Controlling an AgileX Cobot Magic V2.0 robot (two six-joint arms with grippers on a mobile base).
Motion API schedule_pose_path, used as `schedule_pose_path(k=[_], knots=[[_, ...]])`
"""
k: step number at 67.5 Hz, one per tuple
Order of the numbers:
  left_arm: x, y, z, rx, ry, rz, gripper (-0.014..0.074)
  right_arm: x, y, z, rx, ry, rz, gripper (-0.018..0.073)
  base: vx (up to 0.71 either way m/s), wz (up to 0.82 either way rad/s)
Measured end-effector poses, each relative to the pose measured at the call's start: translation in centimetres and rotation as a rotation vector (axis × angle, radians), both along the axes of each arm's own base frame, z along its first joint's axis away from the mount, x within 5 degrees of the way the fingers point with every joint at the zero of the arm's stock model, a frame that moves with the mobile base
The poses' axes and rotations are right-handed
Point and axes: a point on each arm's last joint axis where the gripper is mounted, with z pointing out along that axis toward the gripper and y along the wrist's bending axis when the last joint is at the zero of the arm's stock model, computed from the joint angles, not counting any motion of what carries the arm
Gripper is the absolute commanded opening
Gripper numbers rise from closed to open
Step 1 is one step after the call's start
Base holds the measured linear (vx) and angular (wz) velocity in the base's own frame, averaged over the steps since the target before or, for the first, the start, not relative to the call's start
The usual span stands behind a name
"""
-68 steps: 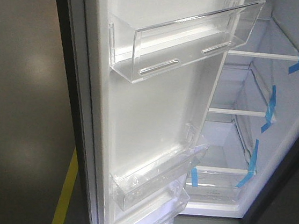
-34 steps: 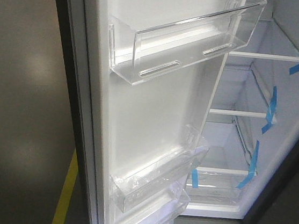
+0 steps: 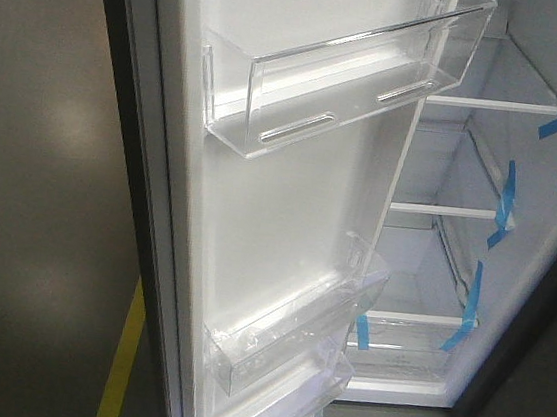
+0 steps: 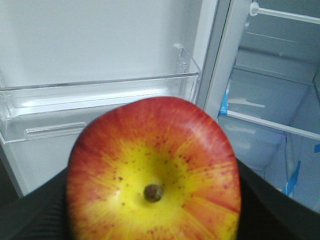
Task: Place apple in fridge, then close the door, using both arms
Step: 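Hold the red-yellow apple in the right gripper before the door bins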
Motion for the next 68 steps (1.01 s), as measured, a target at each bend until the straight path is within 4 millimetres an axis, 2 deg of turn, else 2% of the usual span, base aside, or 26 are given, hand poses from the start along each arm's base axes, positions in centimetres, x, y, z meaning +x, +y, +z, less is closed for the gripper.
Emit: schedule_pose_path(k=[68], knots=[[0.0,0.0,0.0,0.0,0.0,0.0,-0.0006,0.0,0.0,0.0,0.0,0.0,0.0,0.0043,0.0,0.0]])
